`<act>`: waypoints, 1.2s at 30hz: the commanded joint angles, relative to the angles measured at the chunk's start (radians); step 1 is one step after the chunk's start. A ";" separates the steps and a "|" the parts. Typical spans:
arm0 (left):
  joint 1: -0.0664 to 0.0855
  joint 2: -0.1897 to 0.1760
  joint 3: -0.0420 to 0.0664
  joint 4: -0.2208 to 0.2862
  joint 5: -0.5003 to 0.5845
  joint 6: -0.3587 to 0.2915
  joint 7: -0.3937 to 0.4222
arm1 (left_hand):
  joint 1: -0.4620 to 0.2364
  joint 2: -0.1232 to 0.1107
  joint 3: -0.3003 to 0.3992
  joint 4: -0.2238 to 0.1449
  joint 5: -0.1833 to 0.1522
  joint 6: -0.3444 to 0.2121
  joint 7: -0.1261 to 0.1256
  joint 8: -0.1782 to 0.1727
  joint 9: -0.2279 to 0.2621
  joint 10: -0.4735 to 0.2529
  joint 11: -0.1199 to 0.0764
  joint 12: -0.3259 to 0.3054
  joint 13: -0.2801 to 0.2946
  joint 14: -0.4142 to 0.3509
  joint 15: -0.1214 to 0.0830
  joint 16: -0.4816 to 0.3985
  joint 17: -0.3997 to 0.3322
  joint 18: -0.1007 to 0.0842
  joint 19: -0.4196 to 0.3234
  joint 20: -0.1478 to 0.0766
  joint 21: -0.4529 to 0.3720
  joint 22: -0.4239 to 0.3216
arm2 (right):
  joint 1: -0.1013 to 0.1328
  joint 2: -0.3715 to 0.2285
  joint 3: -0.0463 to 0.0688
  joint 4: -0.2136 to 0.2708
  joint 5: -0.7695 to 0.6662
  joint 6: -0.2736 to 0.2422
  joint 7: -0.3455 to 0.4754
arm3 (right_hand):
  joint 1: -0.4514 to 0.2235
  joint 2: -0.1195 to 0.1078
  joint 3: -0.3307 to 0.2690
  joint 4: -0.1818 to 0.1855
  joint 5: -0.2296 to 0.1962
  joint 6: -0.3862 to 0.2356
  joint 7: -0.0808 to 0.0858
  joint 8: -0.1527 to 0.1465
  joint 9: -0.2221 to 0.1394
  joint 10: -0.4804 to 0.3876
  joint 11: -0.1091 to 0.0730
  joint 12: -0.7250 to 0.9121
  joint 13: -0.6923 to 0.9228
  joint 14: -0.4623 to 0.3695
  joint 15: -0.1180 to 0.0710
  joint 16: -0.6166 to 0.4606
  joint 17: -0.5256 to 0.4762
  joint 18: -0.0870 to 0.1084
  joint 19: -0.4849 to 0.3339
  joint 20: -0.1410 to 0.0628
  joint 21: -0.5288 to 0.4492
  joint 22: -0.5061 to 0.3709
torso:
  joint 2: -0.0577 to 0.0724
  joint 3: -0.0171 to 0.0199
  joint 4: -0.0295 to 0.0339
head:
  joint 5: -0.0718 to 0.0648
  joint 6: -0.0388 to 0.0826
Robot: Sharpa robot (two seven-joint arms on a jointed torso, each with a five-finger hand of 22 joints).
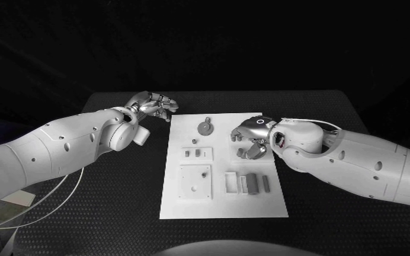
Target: Assemble the parts on the task board
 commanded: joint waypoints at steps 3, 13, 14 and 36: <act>0.002 0.000 0.001 0.000 0.006 0.013 0.008 | -0.007 -0.001 -0.005 0.002 -0.005 0.001 0.008 -0.001 0.001 -0.013 0.006 0.005 0.000 0.004 0.000 -0.004 0.000 0.020 0.004 -0.003 -0.004 -0.001 | -0.007 0.003 -0.002 -0.010 -0.030 -0.005 -0.004 | 0.004 0.020 -0.009 -0.003 -0.004 0.009 0.009 0.013 0.004 0.023 -0.003 0.007 -0.003 0.010 -0.004 0.010 -0.005 0.045 0.009 -0.007 0.000 0.014 | 0.001 0.0004 0.0014 | -0.001 -0.001; 0.002 0.001 0.001 0.000 0.006 0.013 0.008 | -0.007 -0.001 -0.005 0.002 -0.005 0.001 0.008 0.000 0.001 -0.013 0.006 0.006 0.000 0.004 0.000 -0.004 0.000 0.020 0.004 -0.002 -0.004 -0.001 | -0.018 0.009 -0.005 -0.015 -0.033 -0.063 0.013 | 0.007 0.118 -0.046 -0.076 -0.003 0.155 0.026 0.092 0.030 0.202 -0.069 0.082 0.040 0.058 -0.068 0.024 -0.018 0.045 0.044 -0.024 0.017 0.019 | 0.000 -0.0011 0.0016 | -0.002 -0.001; 0.002 0.001 0.001 0.000 0.006 0.013 0.008 | -0.007 -0.001 -0.005 0.002 -0.005 0.001 0.008 0.000 0.001 -0.013 0.006 0.006 0.000 0.004 0.000 -0.004 0.000 0.020 0.004 -0.002 -0.004 -0.001 | -0.020 0.010 -0.005 -0.014 -0.034 -0.066 0.015 | 0.006 0.125 -0.048 -0.081 -0.003 0.165 0.022 0.096 0.032 0.214 -0.074 0.086 0.045 0.062 -0.073 0.024 -0.020 0.045 0.047 -0.025 0.019 0.019 | 0.000 -0.0011 0.0016 | -0.002 -0.001; 0.002 -0.002 0.001 0.000 0.005 0.015 0.006 | -0.006 0.000 -0.004 0.002 -0.005 0.000 0.008 0.000 0.002 -0.015 0.006 0.007 -0.001 0.004 0.000 -0.004 0.000 0.020 0.005 -0.003 -0.004 -0.001 | -0.032 0.028 -0.014 -0.044 -0.047 -0.025 0.008 | 0.008 0.161 -0.046 -0.101 -0.004 0.205 0.005 0.103 0.033 0.252 -0.091 0.092 0.073 0.073 -0.089 0.026 -0.023 0.045 0.054 -0.033 0.023 0.019 | 0.000 -0.0017 0.0023 | -0.002 -0.007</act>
